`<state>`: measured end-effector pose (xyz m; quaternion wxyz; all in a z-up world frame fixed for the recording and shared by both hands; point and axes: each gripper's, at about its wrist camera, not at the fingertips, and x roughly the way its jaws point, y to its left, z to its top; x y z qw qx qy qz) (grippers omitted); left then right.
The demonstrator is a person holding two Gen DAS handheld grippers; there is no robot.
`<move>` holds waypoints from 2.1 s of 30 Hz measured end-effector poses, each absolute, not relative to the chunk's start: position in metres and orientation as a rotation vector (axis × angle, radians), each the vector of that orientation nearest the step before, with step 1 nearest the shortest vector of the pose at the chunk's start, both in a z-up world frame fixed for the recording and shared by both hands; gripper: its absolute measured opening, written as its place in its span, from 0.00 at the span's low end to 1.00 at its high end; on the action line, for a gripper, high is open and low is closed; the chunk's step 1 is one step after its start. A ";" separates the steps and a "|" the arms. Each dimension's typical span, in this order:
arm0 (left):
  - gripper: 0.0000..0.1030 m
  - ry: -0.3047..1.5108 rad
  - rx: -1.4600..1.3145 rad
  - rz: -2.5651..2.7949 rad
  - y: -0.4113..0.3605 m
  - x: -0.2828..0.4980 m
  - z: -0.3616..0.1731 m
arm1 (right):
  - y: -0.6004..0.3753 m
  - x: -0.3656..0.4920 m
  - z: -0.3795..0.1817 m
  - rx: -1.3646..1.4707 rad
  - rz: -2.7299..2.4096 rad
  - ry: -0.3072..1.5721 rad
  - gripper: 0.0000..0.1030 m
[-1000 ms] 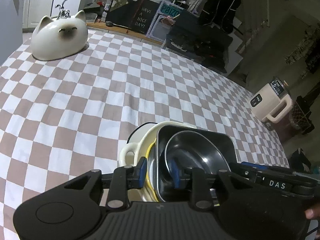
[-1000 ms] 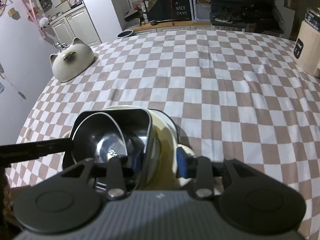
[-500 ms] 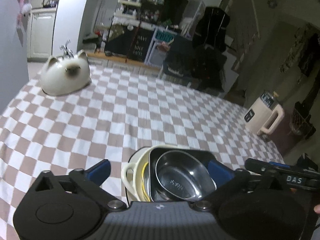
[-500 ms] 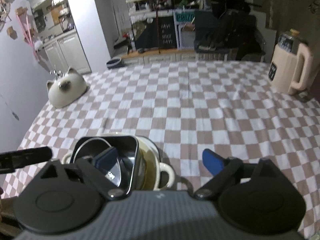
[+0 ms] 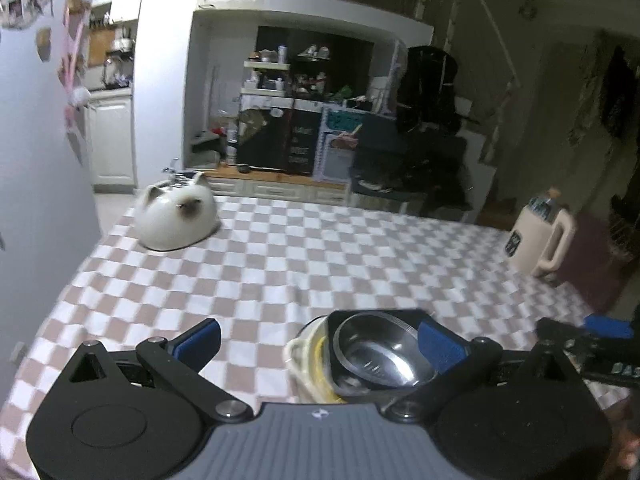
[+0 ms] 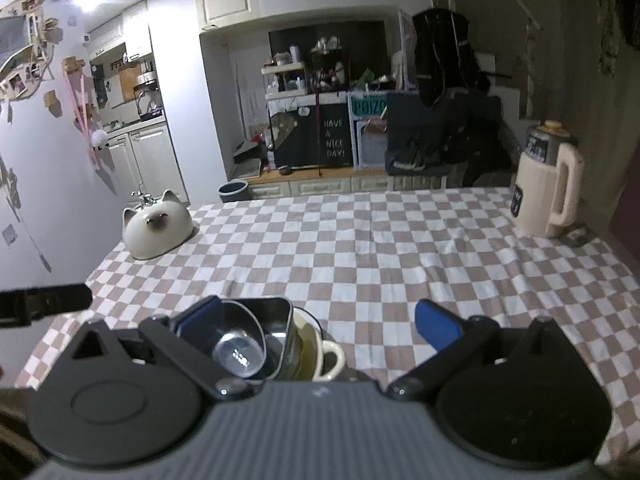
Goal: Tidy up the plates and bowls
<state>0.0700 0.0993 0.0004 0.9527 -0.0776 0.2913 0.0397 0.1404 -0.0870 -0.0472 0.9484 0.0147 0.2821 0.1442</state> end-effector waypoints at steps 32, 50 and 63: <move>1.00 0.608 -0.019 0.121 0.079 -0.005 -0.050 | -0.091 0.071 -0.093 -0.035 0.227 0.635 1.00; 1.00 0.649 -0.007 0.108 0.078 -0.004 -0.061 | -0.089 0.067 -0.097 -0.066 0.234 0.632 1.00; 1.00 0.649 -0.009 0.108 0.078 -0.004 -0.060 | -0.087 0.067 -0.099 -0.061 0.234 0.630 1.00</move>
